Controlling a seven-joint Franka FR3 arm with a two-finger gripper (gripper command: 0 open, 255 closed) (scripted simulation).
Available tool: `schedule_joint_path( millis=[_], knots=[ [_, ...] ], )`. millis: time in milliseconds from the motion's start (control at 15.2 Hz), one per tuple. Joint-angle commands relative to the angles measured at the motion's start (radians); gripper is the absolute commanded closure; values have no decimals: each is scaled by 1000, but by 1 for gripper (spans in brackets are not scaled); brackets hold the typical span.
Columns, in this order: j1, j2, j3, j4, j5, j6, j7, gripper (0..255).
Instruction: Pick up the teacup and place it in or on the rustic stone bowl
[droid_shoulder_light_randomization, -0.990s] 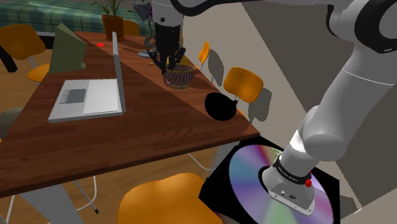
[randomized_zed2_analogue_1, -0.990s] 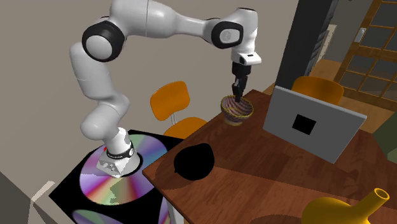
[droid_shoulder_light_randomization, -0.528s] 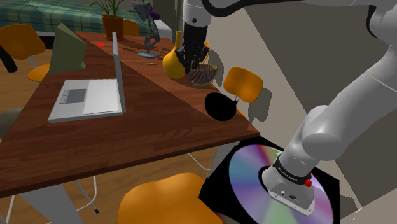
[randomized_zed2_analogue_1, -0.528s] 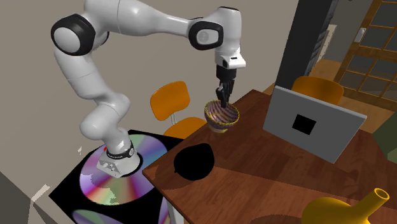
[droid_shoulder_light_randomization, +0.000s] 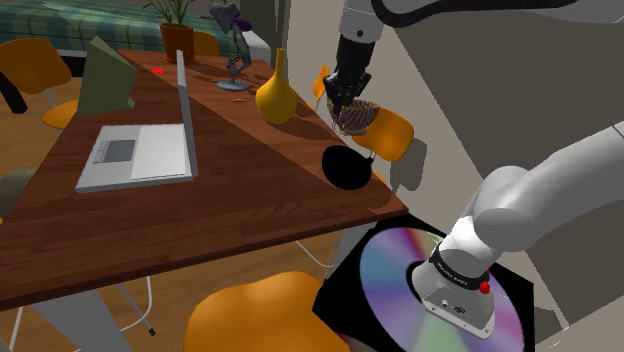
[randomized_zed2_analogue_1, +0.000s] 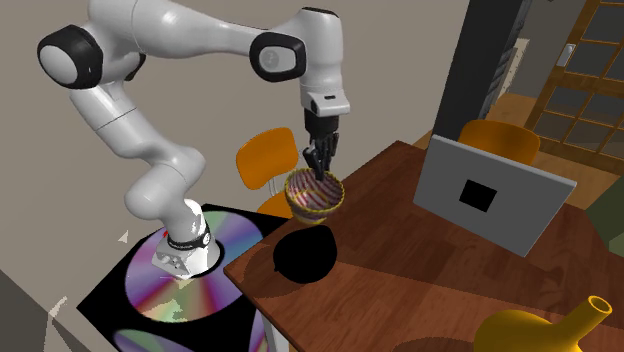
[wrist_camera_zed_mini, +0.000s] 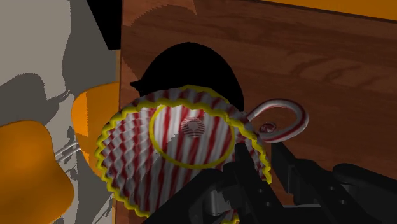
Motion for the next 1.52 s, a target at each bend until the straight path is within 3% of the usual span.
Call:
schedule_joint_path(
  millis=[0, 264, 1452],
  knots=[
    [-10, -63, -35, -49, -7, -9, -45, 255],
    [-15, -101, -56, -115, -14, 21, -68, 255],
    [-15, -71, -49, -320, -18, 254, -45, 255]
  ],
)
